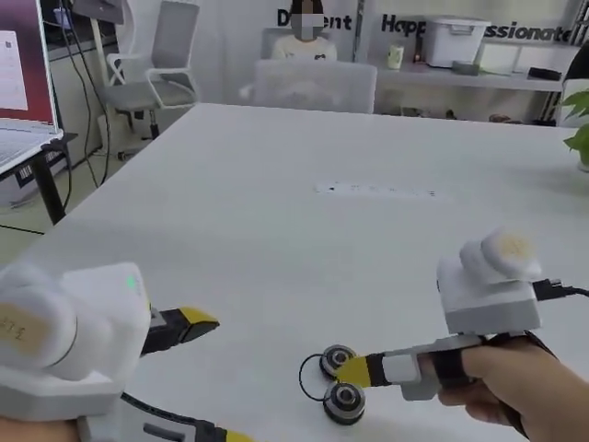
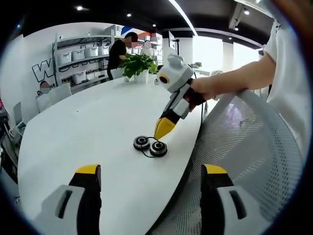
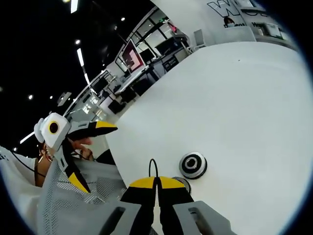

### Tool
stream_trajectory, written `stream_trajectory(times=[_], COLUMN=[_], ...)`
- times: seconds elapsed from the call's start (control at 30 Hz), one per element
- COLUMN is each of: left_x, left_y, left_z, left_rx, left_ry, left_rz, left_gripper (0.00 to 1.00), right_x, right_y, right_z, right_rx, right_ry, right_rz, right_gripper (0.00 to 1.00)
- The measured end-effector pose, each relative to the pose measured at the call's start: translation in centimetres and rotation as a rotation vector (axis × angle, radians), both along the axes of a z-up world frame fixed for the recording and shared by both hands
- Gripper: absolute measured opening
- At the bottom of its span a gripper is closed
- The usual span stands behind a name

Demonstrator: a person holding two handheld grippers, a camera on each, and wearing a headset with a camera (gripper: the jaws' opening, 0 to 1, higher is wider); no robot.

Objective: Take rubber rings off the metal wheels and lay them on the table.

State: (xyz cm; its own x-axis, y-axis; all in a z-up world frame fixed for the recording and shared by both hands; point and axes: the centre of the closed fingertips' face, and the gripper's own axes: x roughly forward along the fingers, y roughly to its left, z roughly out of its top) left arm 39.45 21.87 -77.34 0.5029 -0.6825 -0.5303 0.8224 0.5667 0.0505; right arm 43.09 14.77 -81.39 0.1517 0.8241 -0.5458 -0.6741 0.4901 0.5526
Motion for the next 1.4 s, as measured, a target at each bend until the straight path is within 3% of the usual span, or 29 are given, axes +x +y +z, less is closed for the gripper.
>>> stream_trajectory(times=[0.17, 0.27, 0.33, 0.5, 0.6, 0.67, 0.87, 1.0, 1.17, 1.4], left_x=[0.0, -0.1, -0.2, -0.1, -0.2, -0.3, -0.2, -0.2, -0.1, -0.1], left_y=[0.0, 0.0, 0.0, 0.2, 0.0, -0.1, 0.0, 0.0, 0.0, 0.0], left_z=[0.0, -0.1, -0.2, -0.3, -0.2, -0.2, -0.3, -0.2, -0.1, -0.2], left_rx=[-0.005, 0.002, 0.01, 0.008, -0.003, -0.005, -0.011, -0.019, -0.025, -0.029], left_ry=[0.007, 0.007, 0.008, 0.014, 0.018, 0.022, 0.027, 0.027, 0.023, 0.028], left_rz=[0.0, -0.009, -0.013, -0.001, 0.002, -0.004, -0.002, 0.002, 0.006, 0.004], left_gripper=[0.82, 0.82, 0.82, 0.81, 0.81, 0.81, 0.81, 0.81, 0.8, 0.8], right_x=[-0.9, -1.2, -0.9, -1.1, -1.1, -1.2, -1.3, -1.3, -1.0, -0.5], right_y=[1.3, 1.9, 2.4, 3.1, 3.3, 3.6, 4.3, 4.6, 4.3, 4.3], right_z=[-0.1, -0.1, 0.2, 0.2, -0.3, -0.6, -1.2, -1.7, -2.4, -2.7], right_rx=[0.009, 0.024, 0.042, 0.065, 0.05, 0.043, 0.03, -0.005, -0.061, -0.082], right_ry=[-0.043, -0.06, -0.112, -0.142, -0.157, -0.196, -0.226, -0.244, -0.312, -0.341], right_rz=[0.068, 0.082, 0.093, 0.102, 0.118, 0.139, 0.153, 0.165, 0.198, 0.195], right_gripper=[0.0, 0.0, 0.0, 0.0, 0.0, 0.0, 0.0, 0.0, 0.0, 0.0])
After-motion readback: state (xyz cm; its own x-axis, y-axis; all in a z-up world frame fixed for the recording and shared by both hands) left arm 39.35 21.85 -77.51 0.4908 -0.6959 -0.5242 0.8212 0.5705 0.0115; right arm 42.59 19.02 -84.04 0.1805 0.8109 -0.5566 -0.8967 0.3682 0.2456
